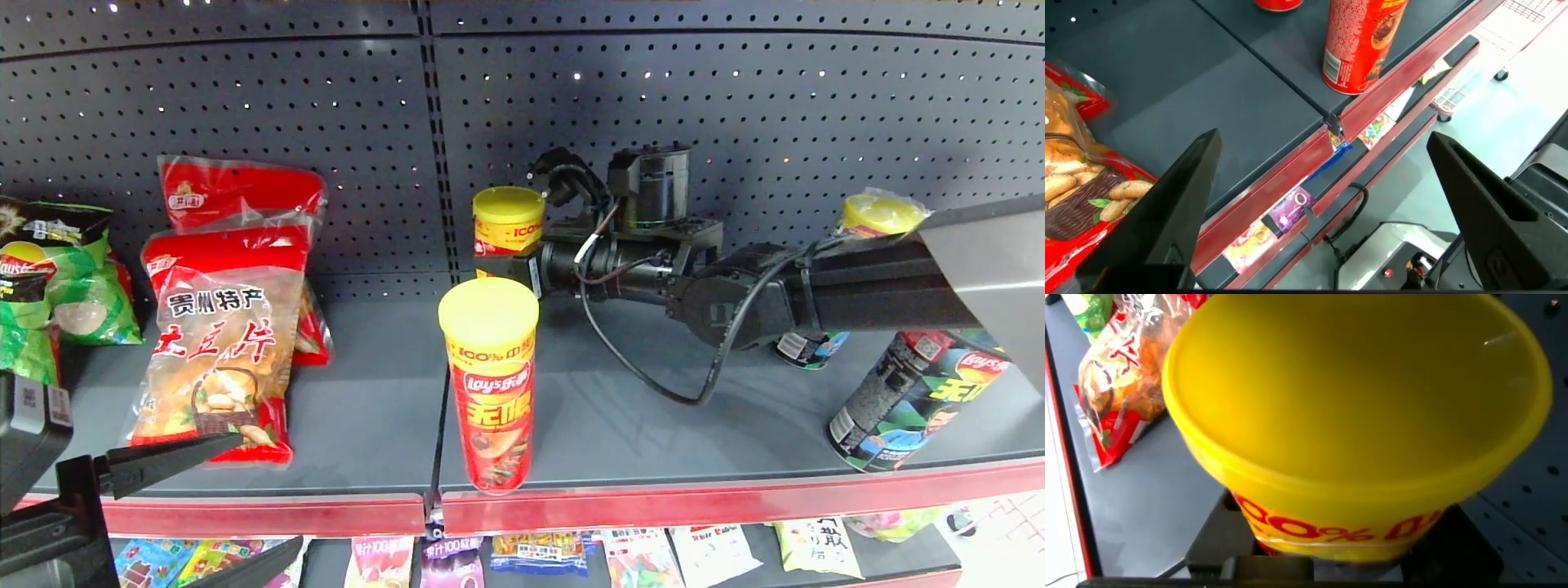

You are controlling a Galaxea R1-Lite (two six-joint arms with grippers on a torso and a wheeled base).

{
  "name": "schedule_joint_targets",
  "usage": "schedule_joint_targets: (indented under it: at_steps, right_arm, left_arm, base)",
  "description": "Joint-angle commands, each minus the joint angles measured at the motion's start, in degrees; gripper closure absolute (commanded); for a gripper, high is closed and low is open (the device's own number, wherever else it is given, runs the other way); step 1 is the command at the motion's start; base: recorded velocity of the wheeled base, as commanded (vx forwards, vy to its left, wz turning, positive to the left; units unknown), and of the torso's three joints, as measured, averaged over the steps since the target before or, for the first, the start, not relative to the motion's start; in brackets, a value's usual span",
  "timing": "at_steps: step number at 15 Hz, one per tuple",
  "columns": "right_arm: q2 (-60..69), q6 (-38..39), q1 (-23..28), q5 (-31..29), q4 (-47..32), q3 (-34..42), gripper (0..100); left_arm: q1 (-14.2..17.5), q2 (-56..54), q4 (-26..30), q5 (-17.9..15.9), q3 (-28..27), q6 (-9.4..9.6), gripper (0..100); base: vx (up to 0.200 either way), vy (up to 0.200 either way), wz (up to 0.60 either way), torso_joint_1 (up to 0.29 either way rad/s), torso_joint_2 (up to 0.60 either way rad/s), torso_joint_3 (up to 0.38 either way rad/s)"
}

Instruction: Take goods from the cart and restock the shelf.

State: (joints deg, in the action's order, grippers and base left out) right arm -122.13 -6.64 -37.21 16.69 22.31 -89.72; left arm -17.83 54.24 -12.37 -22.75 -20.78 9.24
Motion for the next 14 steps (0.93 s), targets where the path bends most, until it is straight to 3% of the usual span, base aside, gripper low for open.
schedule_joint_targets:
  at_steps: [1, 5, 6, 11, 14]
  right_arm:
    - [0.0, 0.0, -0.1, 0.0, 0.0, 0.3, 100]
    - [0.0, 0.1, -0.2, 0.0, 0.0, 0.7, 100]
    - [0.0, 0.2, -0.4, 0.0, 0.2, 0.8, 0]
    - [1.4, 1.0, -0.5, -0.3, 0.1, 1.2, 0]
    - [5.4, 1.7, -0.5, -0.3, 0.1, 6.7, 0]
  left_arm:
    - [0.0, -0.1, 0.0, 0.0, 0.0, -0.01, 0]
    - [0.0, -0.1, 0.0, 0.0, 0.0, -0.01, 0]
    - [0.0, -0.2, 0.0, 0.0, 0.0, -0.01, 0]
    - [0.0, -0.3, 0.0, 0.0, 0.0, -0.01, 0]
    - [0.0, -0.1, 0.0, 0.0, 0.1, -0.01, 0]
  base:
    - [0.000, 0.000, 0.00, 0.000, 0.00, 0.000]
    - [0.000, 0.000, 0.00, 0.000, 0.00, 0.000]
    - [0.000, 0.000, 0.00, 0.000, 0.00, 0.000]
    - [0.000, 0.000, 0.00, 0.000, 0.00, 0.000]
    - [0.000, 0.000, 0.00, 0.000, 0.00, 0.000]
